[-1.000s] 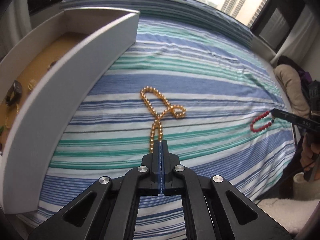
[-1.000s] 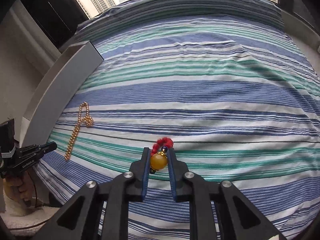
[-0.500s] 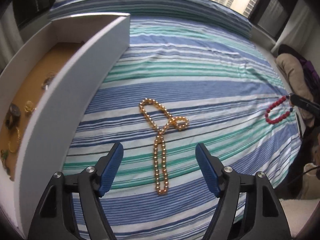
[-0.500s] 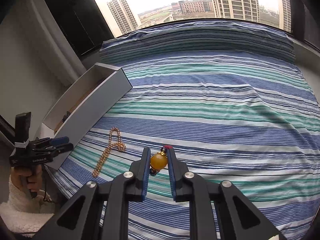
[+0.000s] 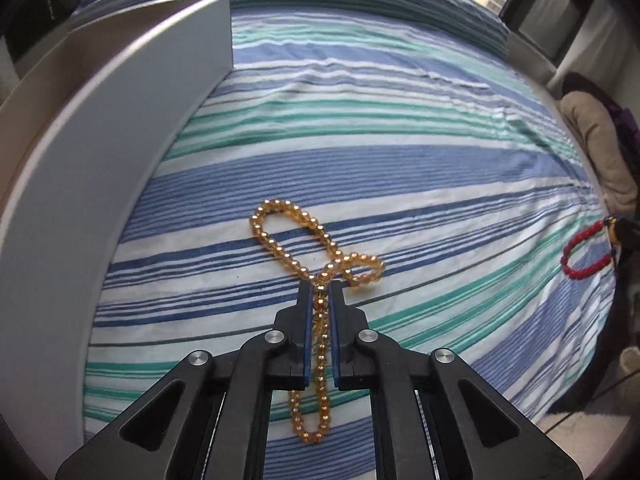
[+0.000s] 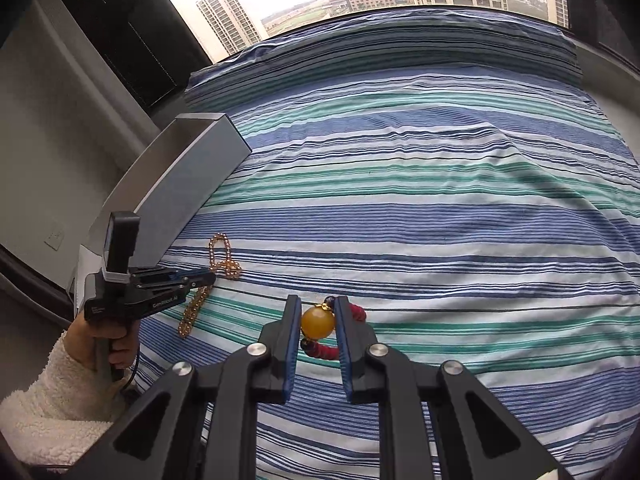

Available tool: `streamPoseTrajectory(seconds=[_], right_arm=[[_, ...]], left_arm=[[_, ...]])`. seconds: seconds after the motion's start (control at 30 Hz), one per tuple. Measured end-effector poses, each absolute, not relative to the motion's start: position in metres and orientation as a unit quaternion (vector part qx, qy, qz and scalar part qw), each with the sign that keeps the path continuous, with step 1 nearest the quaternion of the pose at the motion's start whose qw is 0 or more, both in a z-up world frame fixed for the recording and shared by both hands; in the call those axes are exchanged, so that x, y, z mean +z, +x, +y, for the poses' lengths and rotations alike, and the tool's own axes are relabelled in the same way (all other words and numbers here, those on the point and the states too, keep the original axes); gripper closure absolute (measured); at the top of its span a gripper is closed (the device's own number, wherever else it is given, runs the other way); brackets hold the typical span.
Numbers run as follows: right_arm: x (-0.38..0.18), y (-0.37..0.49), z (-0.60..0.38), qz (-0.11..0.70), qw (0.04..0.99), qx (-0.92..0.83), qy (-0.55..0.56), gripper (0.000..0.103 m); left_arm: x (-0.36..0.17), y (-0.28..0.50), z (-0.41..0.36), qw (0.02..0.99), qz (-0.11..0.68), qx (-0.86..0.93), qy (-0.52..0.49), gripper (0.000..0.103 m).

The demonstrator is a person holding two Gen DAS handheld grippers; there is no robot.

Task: Organize jewelry
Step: 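Carry the necklace and red bracelet into the white tray and open both tools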

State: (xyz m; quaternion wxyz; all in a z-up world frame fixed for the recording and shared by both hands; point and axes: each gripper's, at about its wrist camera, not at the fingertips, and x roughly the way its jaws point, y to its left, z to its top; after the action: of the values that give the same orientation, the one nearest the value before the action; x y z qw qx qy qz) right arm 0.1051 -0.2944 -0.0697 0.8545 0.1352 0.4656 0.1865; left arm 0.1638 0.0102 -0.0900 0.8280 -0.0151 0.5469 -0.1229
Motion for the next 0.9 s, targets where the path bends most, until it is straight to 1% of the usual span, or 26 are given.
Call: streamPoseTrajectory(seconds=[0.17, 0.3, 0.47, 0.67, 0.77, 0.9], right_arm=[[-0.057, 0.11, -0.287, 0.457, 0.856, 0.202, 0.133, 0.086], [-0.034, 0.118, -0.271, 0.44, 0.86, 0.228, 0.116, 0.086], [0.006, 0.138, -0.236, 0.415, 0.865, 0.269, 0.084, 0.086], [0.069, 0.166, -0.183, 0.367, 0.872, 0.321, 0.046, 0.086], [0.099, 0.188, -0.151, 0.347, 0.873, 0.343, 0.031, 0.086], [0.123, 0.224, -0.103, 0.347, 0.861, 0.371, 0.025, 0.086]], left_arm=[[-0.026, 0.147, 0.036, 0.854, 0.5, -0.132, -0.053, 0.098], [0.028, 0.138, 0.062, 0.876, 0.459, -0.129, -0.079, 0.098], [0.094, 0.135, 0.096, 0.898, 0.414, -0.115, -0.094, 0.098], [0.167, 0.14, 0.14, 0.917, 0.38, -0.084, -0.09, 0.098], [0.192, 0.149, 0.166, 0.926, 0.367, -0.045, -0.081, 0.098], [0.199, 0.173, 0.207, 0.925, 0.369, -0.002, -0.087, 0.098]])
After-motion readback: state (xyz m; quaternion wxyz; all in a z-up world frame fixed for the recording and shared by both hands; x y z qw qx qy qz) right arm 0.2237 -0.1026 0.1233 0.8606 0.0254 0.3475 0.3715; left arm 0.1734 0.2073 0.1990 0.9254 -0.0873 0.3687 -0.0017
